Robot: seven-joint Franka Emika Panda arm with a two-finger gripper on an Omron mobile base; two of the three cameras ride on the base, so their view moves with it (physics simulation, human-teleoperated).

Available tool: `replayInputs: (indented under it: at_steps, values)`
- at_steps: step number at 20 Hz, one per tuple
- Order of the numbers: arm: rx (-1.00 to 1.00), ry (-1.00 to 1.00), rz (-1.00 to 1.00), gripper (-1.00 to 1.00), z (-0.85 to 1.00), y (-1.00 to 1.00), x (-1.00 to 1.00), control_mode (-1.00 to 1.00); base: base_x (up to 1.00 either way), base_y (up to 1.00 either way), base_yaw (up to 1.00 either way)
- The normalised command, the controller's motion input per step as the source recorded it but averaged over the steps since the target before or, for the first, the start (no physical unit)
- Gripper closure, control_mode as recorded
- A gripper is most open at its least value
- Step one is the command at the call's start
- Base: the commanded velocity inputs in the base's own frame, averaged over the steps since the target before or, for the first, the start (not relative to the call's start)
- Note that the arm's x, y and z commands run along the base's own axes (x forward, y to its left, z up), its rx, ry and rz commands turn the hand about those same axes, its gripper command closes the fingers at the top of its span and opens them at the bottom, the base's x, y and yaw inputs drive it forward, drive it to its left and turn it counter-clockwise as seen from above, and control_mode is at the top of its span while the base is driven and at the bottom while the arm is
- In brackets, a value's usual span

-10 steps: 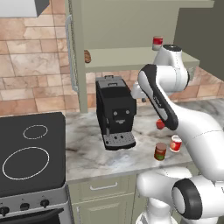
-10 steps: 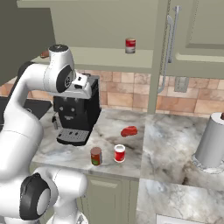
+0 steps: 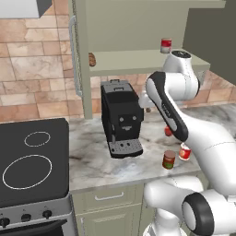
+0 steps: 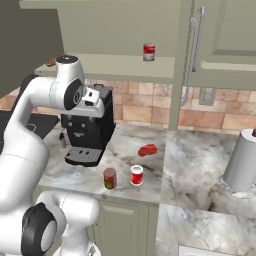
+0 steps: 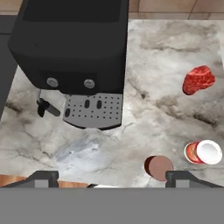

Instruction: Pick the cans from the counter and place them in their designated side in the cabinet.

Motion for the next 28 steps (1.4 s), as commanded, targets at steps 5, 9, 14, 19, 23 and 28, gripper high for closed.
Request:
replayInputs:
  at_steps: [5, 9, 14, 19, 23, 28]
  values:
    - [0.00, 0.00, 0.00, -1.00, -0.30, 0.00, -0.19, -1.00, 0.00, 0.00, 0.00]
    - [0.00, 0.00, 0.00, -1.00, -0.23, -0.01, -0.18, -1.00, 0.00, 0.00, 0.00]
    - [0.00, 0.01, 0.00, -1.00, -0.25, -0.13, -0.16, -1.00, 0.00, 0.00, 0.00]
    - [0.00, 0.01, 0.00, -1.00, -0.27, -0.20, -0.19, -1.00, 0.00, 0.00, 0.00]
    - [0.00, 0.00, 0.00, -1.00, -0.26, -0.21, -0.18, -1.00, 0.00, 0.00, 0.00]
    - [0.00, 0.00, 0.00, -1.00, -0.28, -0.21, -0.15, -1.00, 0.00, 0.00, 0.00]
